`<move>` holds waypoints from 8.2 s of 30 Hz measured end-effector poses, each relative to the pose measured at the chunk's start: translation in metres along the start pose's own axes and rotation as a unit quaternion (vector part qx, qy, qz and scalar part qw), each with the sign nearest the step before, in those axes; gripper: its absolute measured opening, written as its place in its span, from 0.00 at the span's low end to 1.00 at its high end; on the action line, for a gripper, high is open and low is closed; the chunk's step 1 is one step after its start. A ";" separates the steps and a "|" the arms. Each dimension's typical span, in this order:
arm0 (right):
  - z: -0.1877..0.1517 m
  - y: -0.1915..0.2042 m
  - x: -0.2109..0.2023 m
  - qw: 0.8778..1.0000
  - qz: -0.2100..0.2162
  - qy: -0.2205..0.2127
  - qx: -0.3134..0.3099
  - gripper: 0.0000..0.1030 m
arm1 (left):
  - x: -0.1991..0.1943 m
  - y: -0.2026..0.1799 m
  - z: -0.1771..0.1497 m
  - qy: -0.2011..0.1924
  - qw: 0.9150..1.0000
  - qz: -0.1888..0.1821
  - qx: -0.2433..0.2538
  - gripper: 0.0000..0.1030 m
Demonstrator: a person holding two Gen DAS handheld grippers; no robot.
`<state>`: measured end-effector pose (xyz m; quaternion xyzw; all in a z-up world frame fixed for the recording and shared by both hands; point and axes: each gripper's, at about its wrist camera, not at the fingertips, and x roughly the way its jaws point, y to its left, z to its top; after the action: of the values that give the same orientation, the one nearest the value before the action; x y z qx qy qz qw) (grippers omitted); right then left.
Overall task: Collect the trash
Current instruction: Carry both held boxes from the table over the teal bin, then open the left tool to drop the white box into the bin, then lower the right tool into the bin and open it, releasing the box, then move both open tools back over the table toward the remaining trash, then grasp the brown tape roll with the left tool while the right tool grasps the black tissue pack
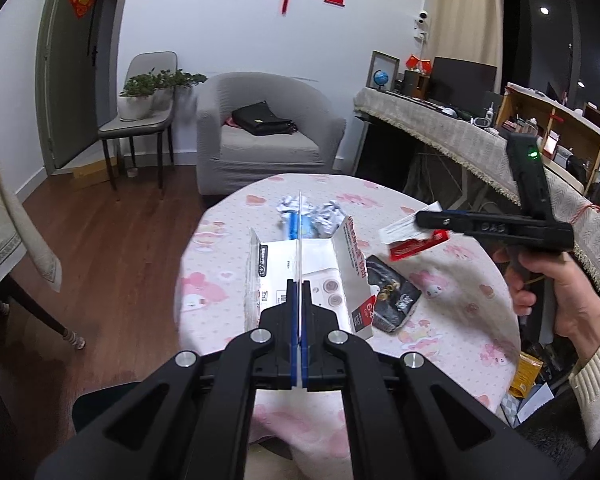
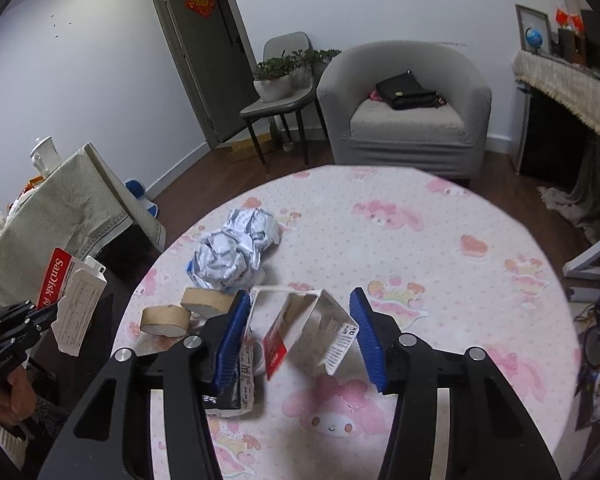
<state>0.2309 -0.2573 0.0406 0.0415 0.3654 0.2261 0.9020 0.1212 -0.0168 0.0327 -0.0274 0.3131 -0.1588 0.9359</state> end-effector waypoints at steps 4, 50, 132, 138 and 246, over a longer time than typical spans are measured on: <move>0.010 0.014 -0.009 1.000 -0.005 -0.021 0.000 0.50 | 0.000 0.021 -0.004 0.001 1.000 0.015 -0.014 0.02; -0.008 0.350 0.146 0.972 0.137 0.092 -0.165 0.50 | 0.014 0.240 -0.184 0.221 0.952 0.118 -0.177 0.02; -0.103 0.373 0.191 0.936 0.125 0.223 -0.241 0.77 | -0.138 0.199 -0.043 -0.028 0.978 0.143 -0.147 0.28; -0.070 0.353 0.147 0.949 0.130 0.170 -0.230 0.77 | -0.131 0.192 -0.032 -0.036 0.978 0.141 -0.146 0.34; -0.045 0.116 0.058 0.980 -0.094 0.107 -0.136 0.48 | 0.027 0.048 -0.015 0.031 0.999 -0.029 0.004 0.24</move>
<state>0.1931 -0.1317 -0.0017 -0.1409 0.4280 0.1914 0.8720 0.1465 0.0207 -0.0022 -0.0280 0.3403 -0.1878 0.9209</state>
